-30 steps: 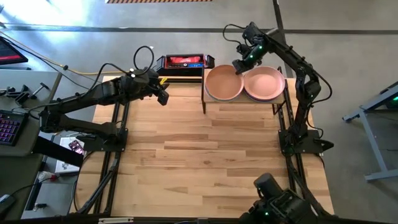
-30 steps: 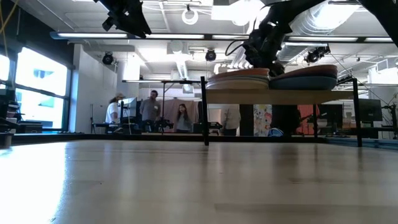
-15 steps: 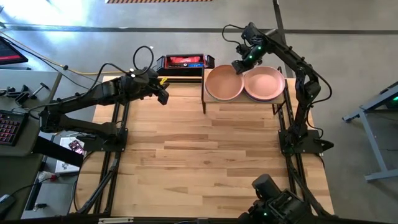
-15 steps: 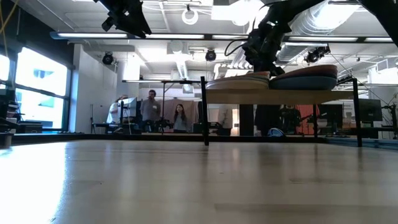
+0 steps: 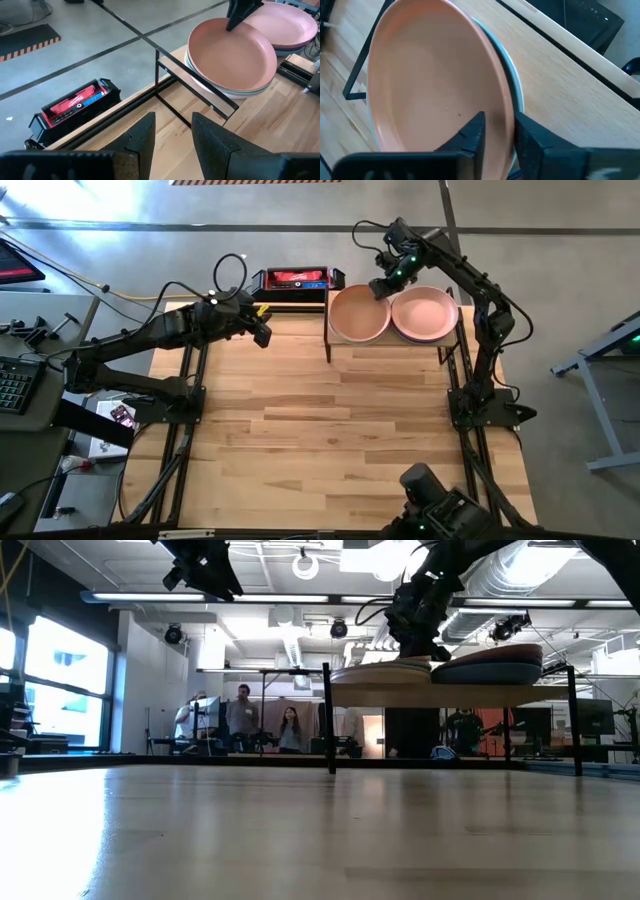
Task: Place and stack plates onto a shelf
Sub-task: Stack the brown plate on top of the light blue plate on the shelf
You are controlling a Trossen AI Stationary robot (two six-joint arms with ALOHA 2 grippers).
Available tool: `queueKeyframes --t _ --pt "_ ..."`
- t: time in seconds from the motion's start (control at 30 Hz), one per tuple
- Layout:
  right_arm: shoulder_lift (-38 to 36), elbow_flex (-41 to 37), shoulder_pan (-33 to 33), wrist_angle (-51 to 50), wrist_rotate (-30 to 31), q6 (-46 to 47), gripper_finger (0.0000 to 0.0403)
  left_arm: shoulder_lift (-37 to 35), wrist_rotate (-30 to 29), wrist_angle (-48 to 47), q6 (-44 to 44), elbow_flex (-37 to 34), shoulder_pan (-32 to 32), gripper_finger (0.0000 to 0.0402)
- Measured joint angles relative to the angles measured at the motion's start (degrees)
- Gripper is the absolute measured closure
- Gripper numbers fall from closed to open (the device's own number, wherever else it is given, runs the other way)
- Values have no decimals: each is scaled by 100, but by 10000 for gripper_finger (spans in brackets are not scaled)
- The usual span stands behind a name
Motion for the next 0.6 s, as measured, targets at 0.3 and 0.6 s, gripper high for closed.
queueKeyframes --t 0.3,0.6 --pt "0 96 -178 -19 18 17 293 0 -10 1 2 0 0 284" --pt "-9 553 -302 -543 20 103 292 0 -14 1 2 0 0 284"
